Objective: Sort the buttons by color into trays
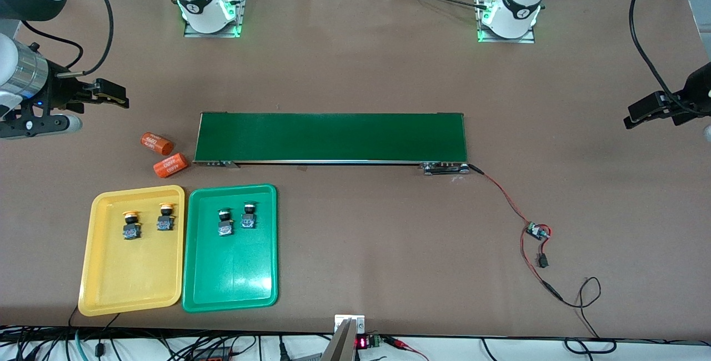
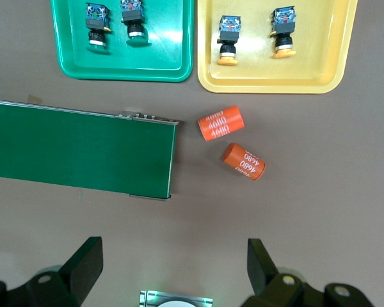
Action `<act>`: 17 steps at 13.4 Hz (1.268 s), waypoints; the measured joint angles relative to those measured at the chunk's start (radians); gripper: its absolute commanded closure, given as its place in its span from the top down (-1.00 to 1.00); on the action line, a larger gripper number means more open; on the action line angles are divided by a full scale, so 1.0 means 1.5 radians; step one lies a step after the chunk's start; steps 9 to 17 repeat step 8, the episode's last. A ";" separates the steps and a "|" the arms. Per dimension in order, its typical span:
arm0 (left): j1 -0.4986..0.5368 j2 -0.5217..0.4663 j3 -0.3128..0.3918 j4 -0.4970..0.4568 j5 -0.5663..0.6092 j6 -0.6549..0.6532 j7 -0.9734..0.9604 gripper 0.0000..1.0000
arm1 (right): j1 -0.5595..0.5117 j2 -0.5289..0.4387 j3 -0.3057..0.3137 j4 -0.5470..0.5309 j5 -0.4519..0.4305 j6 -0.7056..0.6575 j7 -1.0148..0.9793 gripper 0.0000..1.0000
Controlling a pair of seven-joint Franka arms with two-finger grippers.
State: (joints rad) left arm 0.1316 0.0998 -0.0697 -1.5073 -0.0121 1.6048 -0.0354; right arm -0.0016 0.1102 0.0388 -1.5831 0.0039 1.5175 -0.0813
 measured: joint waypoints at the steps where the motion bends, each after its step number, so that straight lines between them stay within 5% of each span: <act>1: 0.000 0.000 0.000 0.000 0.000 0.000 0.000 1.00 | 0.000 0.000 0.000 0.000 0.000 0.000 0.000 1.00; 17: 0.000 0.000 0.000 0.005 0.000 -0.001 0.000 1.00 | 0.000 0.000 0.000 0.000 0.000 0.000 0.000 1.00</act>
